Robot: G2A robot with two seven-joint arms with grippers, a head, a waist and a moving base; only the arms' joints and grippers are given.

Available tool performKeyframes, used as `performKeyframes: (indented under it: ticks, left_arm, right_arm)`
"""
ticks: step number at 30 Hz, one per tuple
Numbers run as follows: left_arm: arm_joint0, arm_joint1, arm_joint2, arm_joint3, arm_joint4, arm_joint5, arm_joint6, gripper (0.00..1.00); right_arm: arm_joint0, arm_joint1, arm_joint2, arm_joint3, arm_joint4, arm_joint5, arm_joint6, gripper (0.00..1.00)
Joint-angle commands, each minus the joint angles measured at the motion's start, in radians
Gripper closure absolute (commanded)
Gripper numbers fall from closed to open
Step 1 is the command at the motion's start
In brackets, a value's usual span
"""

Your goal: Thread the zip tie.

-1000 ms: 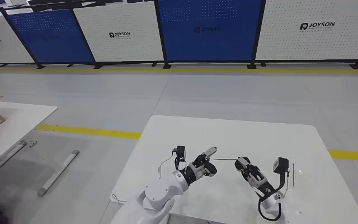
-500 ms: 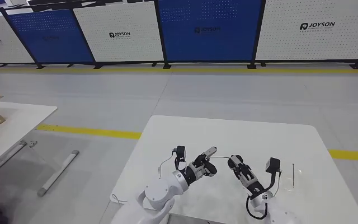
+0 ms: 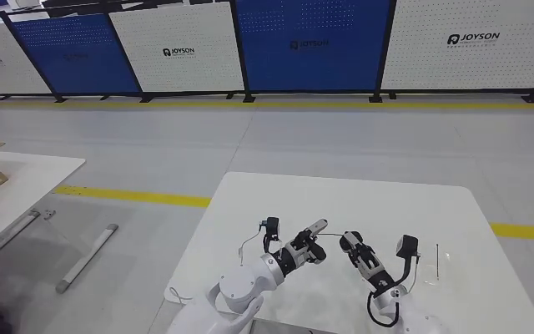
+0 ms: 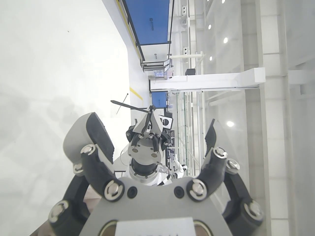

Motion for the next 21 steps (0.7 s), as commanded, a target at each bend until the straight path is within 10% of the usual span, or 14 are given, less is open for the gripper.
performKeyframes:
  ticks: [1, 13, 21]
  left_arm:
    - [0.000, 0.000, 0.000, 0.000, 0.000, 0.000, 0.000, 0.00]
    - [-0.034, -0.011, 0.020, 0.029, 0.017, -0.027, 0.056, 0.00]
    - [-0.043, -0.013, 0.028, 0.055, 0.024, -0.036, 0.044, 0.56]
  right_arm:
    - [0.000, 0.000, 0.000, 0.000, 0.000, 0.000, 0.000, 1.00]
    - [0.000, 0.000, 0.000, 0.000, 0.000, 0.000, 0.000, 1.00]
    - [0.000, 0.000, 0.000, 0.000, 0.000, 0.000, 0.000, 1.00]
